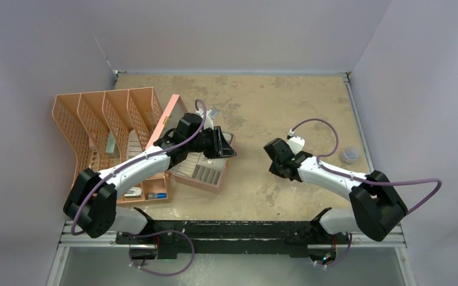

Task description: Organize the mixed jewelry

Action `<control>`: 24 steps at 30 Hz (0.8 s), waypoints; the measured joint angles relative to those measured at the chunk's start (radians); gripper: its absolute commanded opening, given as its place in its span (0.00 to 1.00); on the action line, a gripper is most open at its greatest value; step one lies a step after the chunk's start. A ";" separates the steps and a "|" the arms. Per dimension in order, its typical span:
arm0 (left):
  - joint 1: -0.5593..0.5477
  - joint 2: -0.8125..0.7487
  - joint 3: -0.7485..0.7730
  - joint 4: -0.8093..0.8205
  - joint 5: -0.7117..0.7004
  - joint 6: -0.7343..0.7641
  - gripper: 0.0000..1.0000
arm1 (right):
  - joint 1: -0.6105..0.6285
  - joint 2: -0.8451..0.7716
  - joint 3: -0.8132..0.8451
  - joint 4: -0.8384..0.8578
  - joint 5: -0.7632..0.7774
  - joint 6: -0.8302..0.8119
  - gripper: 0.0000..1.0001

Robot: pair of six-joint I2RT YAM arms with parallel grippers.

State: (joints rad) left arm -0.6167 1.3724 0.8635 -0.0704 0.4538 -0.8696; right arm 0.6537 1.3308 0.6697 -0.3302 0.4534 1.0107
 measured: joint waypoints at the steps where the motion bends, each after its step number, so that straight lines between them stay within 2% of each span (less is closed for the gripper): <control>1: 0.000 -0.001 -0.001 0.000 0.001 0.000 0.25 | 0.000 0.008 0.000 0.000 0.000 0.001 0.22; 7: 0.000 -0.008 -0.009 0.001 0.008 0.000 0.25 | 0.000 0.020 0.000 0.005 0.001 0.003 0.14; 24: 0.000 -0.008 -0.009 0.002 0.008 0.002 0.25 | 0.000 0.026 0.000 0.018 -0.007 0.005 0.09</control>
State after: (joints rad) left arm -0.6167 1.3640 0.8543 -0.0689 0.4618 -0.8677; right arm 0.6537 1.3571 0.6693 -0.3126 0.4461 1.0161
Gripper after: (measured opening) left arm 0.251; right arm 0.094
